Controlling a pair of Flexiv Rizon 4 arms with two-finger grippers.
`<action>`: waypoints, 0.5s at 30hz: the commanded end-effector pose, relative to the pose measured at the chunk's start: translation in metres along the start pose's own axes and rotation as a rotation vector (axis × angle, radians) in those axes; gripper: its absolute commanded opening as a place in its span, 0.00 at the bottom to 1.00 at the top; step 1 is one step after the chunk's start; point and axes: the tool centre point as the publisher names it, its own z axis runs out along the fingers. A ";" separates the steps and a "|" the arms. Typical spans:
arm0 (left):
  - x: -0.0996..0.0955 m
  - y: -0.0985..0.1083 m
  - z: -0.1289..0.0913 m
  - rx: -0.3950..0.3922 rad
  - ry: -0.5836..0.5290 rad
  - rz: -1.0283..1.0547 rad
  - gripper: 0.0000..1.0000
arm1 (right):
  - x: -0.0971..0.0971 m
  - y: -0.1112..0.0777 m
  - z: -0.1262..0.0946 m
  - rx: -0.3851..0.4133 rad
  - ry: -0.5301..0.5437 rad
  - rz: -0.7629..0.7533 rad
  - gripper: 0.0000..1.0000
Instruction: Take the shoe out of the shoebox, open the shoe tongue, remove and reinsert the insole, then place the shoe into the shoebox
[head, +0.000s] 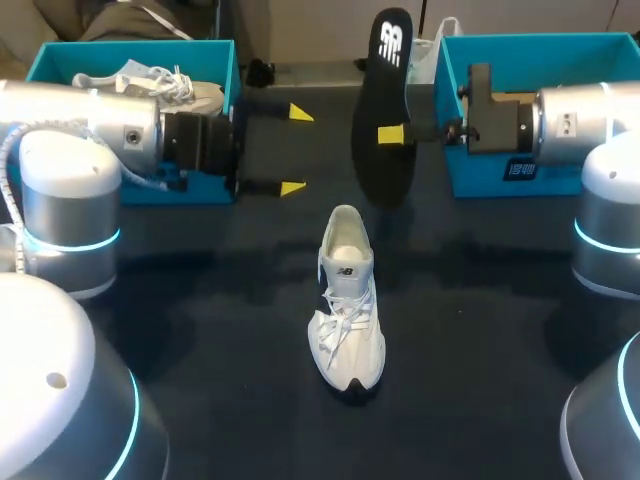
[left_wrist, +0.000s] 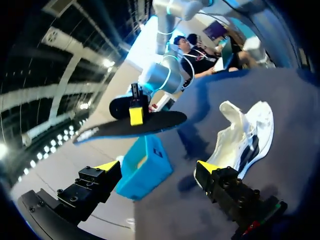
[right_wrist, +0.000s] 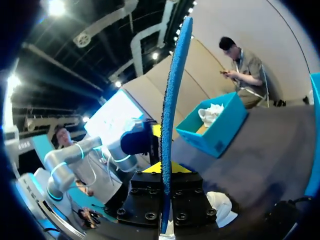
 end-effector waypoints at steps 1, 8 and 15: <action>0.010 0.003 0.000 -0.125 0.079 -0.240 1.00 | 0.003 -0.003 0.002 -0.018 0.038 -0.084 0.00; 0.012 0.006 0.001 -0.134 0.087 -0.244 1.00 | 0.009 0.002 0.009 -0.018 0.131 -0.197 0.00; 0.012 0.006 0.001 -0.134 0.087 -0.244 1.00 | 0.009 0.002 0.009 -0.018 0.131 -0.197 0.00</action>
